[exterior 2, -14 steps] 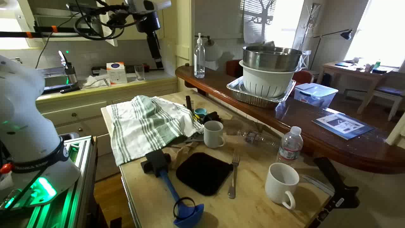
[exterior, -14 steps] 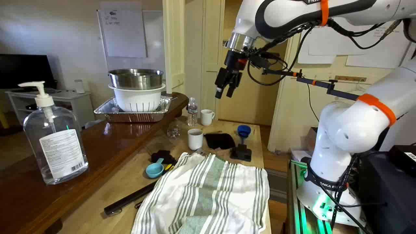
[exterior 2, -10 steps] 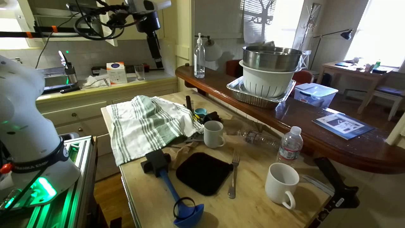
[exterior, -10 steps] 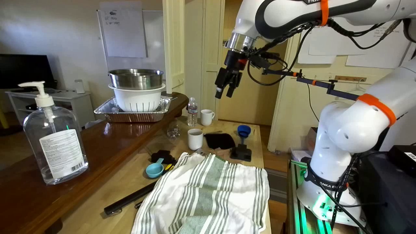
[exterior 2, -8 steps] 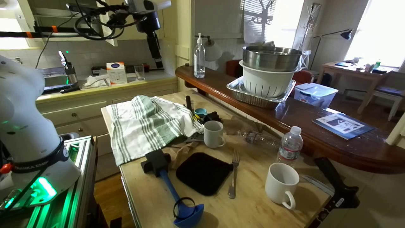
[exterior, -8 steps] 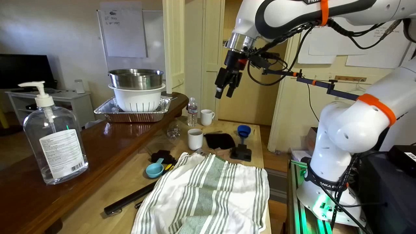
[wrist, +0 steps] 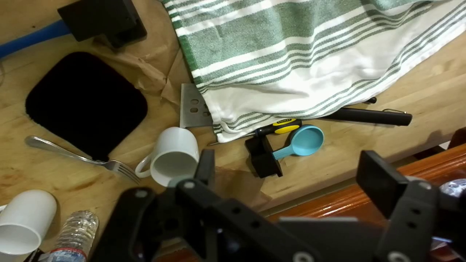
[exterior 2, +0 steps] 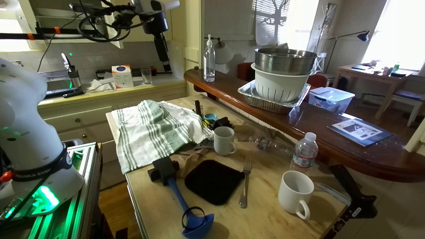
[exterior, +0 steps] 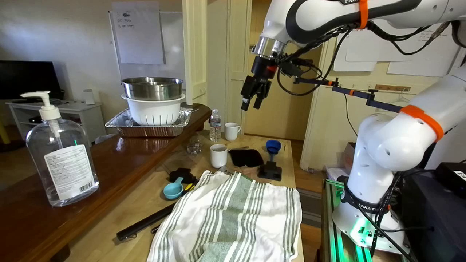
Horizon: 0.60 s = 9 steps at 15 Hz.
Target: Place the white mug on the left on its side.
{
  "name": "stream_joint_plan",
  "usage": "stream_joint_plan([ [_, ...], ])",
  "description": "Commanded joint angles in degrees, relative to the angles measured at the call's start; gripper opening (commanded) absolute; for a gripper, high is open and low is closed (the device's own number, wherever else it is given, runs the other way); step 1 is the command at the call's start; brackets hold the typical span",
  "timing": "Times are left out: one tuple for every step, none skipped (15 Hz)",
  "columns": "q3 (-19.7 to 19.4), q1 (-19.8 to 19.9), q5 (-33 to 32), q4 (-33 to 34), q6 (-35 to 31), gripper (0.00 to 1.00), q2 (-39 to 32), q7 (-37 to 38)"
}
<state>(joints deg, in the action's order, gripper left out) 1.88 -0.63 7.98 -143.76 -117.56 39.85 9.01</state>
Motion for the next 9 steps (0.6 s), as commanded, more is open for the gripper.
stream_joint_plan([
  [0.2, 0.2, 0.1, 0.1, 0.1, 1.00, 0.0, -0.1],
  [-1.6, -0.2, 3.4, 1.2, -0.5, 1.00, -3.4, 0.3],
  [-2.8, -0.3, 5.8, 1.7, -1.0, 1.00, -5.5, 0.5],
  [-3.8, 0.3, 7.1, 2.4, -0.8, 1.00, -7.9, 0.4],
  [-4.7, 1.4, 7.9, 2.7, -2.0, 1.00, -10.2, 0.7],
  [-5.8, 2.2, 8.9, 3.3, -3.0, 1.00, -12.8, 0.8],
  [-6.8, 2.9, 9.7, 4.3, -3.9, 1.00, -15.6, 1.1],
  [-7.5, 3.7, 10.6, 5.2, -5.4, 1.00, -18.2, 1.8],
  [-8.2, 4.2, 11.4, 6.9, -5.8, 1.00, -21.5, 2.6],
])
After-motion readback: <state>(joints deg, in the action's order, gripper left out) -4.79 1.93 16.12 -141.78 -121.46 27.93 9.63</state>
